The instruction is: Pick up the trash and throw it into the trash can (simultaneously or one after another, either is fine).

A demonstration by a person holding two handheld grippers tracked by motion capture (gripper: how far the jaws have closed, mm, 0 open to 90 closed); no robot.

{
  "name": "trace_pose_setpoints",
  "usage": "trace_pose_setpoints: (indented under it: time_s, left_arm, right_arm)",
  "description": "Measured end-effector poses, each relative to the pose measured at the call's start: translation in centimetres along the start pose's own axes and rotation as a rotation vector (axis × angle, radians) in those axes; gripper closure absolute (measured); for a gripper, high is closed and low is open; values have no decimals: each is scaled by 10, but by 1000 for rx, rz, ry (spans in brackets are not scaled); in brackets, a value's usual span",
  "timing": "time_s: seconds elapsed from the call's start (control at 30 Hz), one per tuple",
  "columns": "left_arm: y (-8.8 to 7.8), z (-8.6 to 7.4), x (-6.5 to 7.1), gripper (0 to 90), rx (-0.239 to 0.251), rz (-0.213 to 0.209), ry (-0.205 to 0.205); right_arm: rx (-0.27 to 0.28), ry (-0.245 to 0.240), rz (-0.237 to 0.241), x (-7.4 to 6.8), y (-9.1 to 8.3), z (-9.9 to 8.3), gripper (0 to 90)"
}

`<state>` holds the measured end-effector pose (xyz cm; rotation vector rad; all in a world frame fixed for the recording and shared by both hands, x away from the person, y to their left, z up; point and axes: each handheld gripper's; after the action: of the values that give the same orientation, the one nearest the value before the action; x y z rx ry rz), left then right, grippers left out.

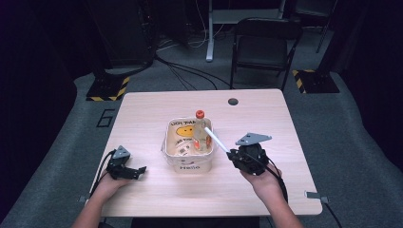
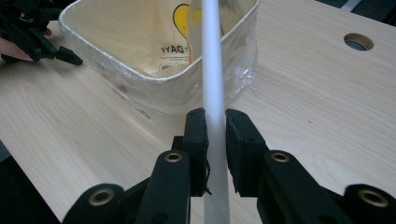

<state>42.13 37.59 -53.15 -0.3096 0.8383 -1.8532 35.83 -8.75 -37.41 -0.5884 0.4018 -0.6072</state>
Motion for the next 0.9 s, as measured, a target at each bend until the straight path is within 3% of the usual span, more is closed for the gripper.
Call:
trace_pose_setpoints:
  time_s: [0.9]
  left_arm:
    - [0,0,0,14,0,0,-1]
  right_arm:
    - [-25,-62,61,-12,32,37,782]
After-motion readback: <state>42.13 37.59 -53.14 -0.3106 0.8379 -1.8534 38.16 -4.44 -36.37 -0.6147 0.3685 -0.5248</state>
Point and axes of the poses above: each handheld gripper's, and its own axes: y roughly forward along the jaws, z roughly out of its top, x roughly to its right, and after that the axes turned 14 degrees about z, right-handed
